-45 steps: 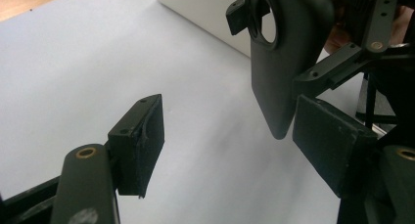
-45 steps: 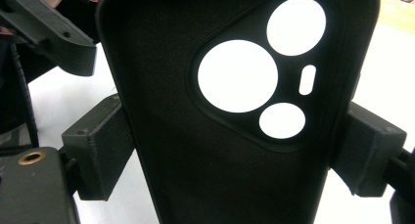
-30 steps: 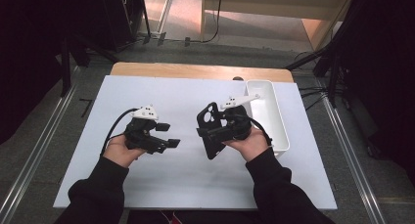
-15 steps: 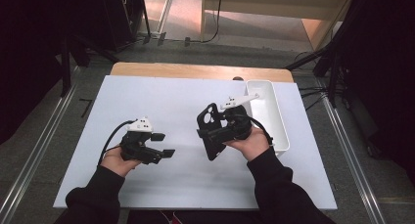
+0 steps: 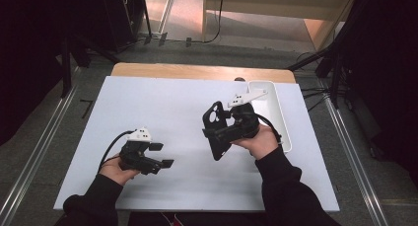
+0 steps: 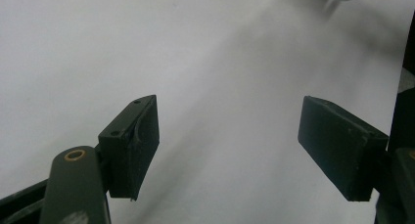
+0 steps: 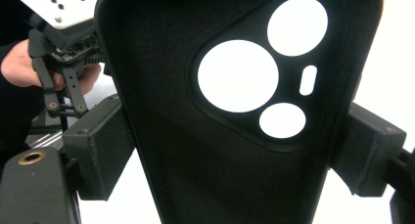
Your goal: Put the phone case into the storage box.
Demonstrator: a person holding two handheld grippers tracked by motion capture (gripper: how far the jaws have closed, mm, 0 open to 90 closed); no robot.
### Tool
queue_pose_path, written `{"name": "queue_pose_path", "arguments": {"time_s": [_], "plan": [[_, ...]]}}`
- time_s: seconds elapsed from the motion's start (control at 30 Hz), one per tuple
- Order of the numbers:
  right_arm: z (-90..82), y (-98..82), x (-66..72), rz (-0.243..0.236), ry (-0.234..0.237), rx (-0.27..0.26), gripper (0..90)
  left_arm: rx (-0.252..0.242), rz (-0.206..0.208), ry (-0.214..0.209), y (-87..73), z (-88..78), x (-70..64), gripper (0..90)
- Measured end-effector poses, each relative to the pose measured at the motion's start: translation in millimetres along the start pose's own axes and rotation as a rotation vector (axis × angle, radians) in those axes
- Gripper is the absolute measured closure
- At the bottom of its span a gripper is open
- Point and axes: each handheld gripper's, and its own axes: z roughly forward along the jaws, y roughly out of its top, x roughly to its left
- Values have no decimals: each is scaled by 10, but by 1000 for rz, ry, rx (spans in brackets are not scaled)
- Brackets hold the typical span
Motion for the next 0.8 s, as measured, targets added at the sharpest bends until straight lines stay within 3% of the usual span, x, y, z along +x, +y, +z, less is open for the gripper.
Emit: {"name": "queue_pose_path", "arguments": {"time_s": [0.3, 0.8], "plan": [[-129, 66, -18, -8, 7, 0, 120, 14, -31, -11, -75, -42, 32, 231], [-373, 176, -118, -5, -13, -25, 120, 3, -39, 9, -126, -107, 23, 231]]}}
